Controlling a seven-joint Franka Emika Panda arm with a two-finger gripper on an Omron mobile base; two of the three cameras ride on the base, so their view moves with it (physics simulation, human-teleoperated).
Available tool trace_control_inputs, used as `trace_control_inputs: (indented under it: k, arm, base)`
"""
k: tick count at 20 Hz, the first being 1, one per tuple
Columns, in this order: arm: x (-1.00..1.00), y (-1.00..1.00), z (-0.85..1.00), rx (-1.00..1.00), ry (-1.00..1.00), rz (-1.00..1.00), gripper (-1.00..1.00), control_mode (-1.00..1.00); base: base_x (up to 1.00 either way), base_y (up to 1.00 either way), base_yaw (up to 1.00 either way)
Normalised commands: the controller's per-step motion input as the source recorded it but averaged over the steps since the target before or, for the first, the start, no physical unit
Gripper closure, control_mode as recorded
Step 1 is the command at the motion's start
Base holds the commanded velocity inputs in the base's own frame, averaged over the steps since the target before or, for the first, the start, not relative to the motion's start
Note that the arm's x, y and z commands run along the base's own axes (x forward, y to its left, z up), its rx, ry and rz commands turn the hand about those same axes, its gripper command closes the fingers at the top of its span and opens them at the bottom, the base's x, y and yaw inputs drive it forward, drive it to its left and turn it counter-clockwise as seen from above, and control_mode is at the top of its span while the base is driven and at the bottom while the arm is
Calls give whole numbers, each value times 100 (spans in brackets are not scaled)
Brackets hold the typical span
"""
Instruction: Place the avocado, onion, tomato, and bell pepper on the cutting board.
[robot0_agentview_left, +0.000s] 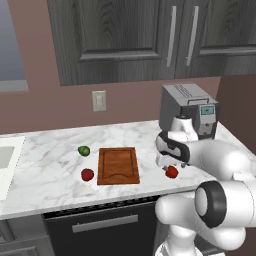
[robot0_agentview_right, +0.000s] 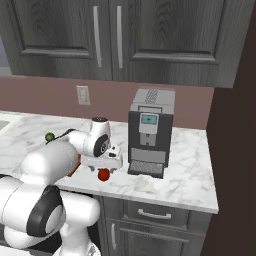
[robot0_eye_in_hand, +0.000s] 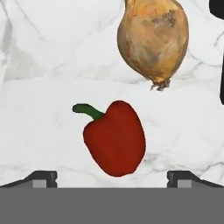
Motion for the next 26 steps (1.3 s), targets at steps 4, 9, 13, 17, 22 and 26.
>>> trace_control_inputs:
  k: [4, 9, 13, 17, 22, 26]
  arm:
    - [15, -3, -27, 0, 0, 0, -100, -100]
    - [1, 0, -3, 0, 0, 0, -100, -100]
    - [0, 0, -1, 0, 0, 0, -100, -100]
    - [0, 0, -12, 0, 0, 0, -100, -100]
    - [0, 0, -16, 0, 0, 0, -100, -100]
    - [0, 6, -12, 0, 0, 0, -100, -100]
  base:
    - [0, 0, 0]
    - [0, 0, 0]
    - [0, 0, 0]
    - [0, 0, 0]
    - [0, 0, 0]
    - [0, 0, 0]
